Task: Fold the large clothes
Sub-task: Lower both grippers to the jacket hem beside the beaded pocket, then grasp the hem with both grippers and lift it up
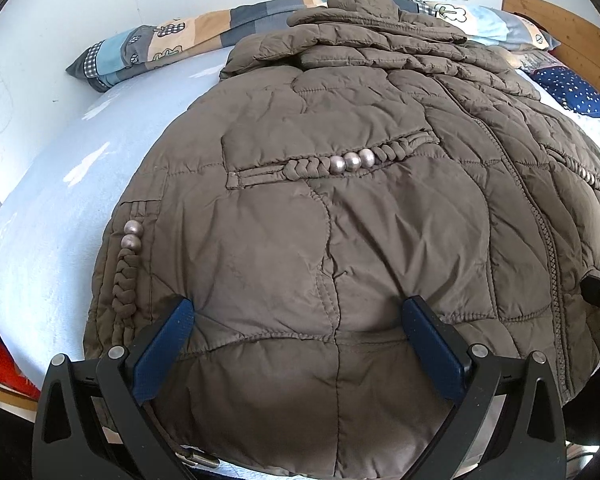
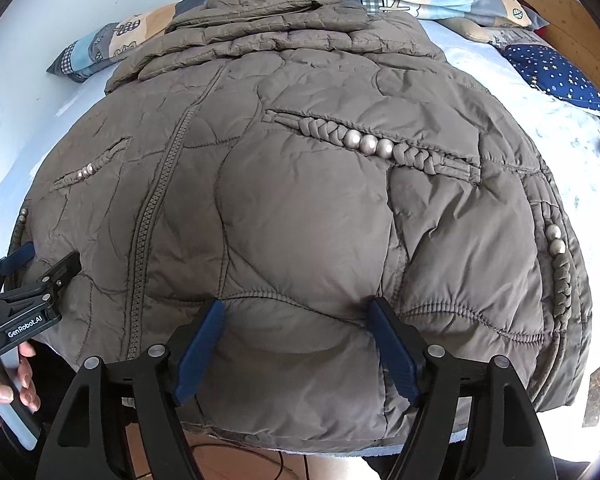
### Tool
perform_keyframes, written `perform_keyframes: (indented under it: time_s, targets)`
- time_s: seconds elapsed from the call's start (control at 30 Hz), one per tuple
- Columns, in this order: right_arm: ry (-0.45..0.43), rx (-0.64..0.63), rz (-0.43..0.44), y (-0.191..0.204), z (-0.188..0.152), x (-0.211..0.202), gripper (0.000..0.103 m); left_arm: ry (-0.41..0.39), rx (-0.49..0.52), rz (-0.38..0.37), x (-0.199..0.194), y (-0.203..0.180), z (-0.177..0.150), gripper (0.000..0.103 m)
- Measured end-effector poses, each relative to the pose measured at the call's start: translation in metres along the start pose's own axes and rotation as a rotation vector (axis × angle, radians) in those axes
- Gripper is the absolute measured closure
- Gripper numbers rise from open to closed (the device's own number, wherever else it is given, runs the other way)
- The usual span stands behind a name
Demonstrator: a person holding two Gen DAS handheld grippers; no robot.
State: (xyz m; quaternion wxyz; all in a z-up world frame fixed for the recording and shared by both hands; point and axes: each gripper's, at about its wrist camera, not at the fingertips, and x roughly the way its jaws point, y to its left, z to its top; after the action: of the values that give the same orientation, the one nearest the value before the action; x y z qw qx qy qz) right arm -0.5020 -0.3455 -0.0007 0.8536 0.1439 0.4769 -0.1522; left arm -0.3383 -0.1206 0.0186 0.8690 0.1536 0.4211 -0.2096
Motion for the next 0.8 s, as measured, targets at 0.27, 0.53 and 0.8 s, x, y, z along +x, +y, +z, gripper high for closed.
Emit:
perform_keyframes:
  time_s: [0.27,0.53,0.8]
  targets:
    - [0.022,-0.011,0.067,-0.001,0.003,-0.001,0.013,0.033,0.017,-0.003,-0.001,-0.001,0.007,0.000]
    - [-0.173,0.169,0.227,-0.058,0.016,-0.076,0.019,-0.002,-0.086,-0.117,-0.049,0.044,0.024,0.000]
    - [-0.193,0.577,0.113,-0.188,-0.027,-0.100,0.019,0.162,-0.409,-0.153,-0.036,0.149,-0.001,0.002]
